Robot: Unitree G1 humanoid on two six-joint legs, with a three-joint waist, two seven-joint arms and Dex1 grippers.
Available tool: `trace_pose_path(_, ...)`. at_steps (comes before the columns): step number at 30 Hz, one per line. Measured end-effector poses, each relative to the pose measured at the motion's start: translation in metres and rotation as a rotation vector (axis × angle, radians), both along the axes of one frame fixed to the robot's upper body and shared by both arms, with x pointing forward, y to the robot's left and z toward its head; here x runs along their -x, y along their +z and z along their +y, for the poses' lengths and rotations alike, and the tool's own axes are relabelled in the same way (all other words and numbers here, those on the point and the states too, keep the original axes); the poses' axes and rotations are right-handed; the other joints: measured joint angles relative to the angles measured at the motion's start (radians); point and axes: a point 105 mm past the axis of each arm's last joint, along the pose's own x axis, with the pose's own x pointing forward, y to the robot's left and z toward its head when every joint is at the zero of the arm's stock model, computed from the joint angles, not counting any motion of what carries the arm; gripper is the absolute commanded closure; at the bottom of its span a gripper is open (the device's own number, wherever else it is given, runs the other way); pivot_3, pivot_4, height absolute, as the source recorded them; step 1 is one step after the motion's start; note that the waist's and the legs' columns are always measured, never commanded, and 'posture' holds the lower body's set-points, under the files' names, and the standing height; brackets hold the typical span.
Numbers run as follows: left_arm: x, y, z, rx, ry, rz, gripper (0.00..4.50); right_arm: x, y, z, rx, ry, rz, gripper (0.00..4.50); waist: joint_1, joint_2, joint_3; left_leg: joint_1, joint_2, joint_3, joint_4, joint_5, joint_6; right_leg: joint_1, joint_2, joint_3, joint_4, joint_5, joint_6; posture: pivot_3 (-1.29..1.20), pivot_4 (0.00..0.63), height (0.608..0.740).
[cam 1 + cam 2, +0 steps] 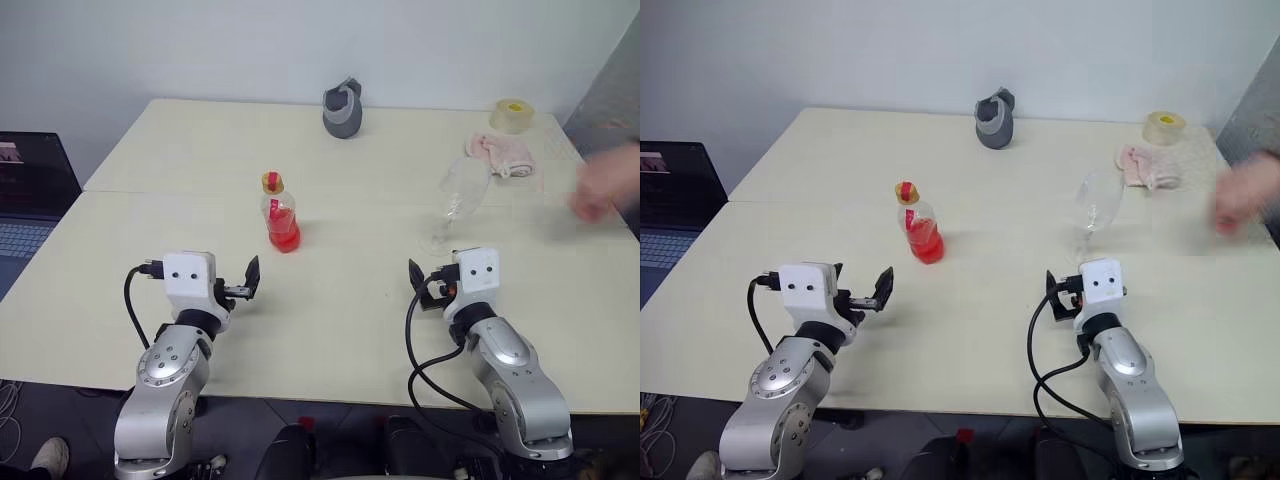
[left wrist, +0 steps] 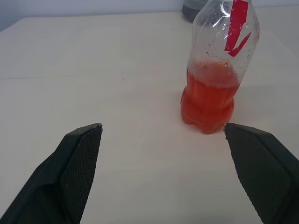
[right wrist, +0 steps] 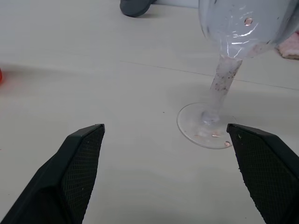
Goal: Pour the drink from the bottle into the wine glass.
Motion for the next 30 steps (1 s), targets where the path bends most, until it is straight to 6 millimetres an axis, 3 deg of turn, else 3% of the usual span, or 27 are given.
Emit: trace_pose_path(30,0.0010,0.0003,0.0003,0.015,-0.005,-0.001,0.03,0.0004,0.0003,0.0006,-0.001,0.019,0.000,0.00,0.000,0.000,0.000,0.000,0.000,0.000,0.000,0.000,0.000,0.000,0.000,0.000,0.000,0.000,0.000,0.00,0.150,0.740)
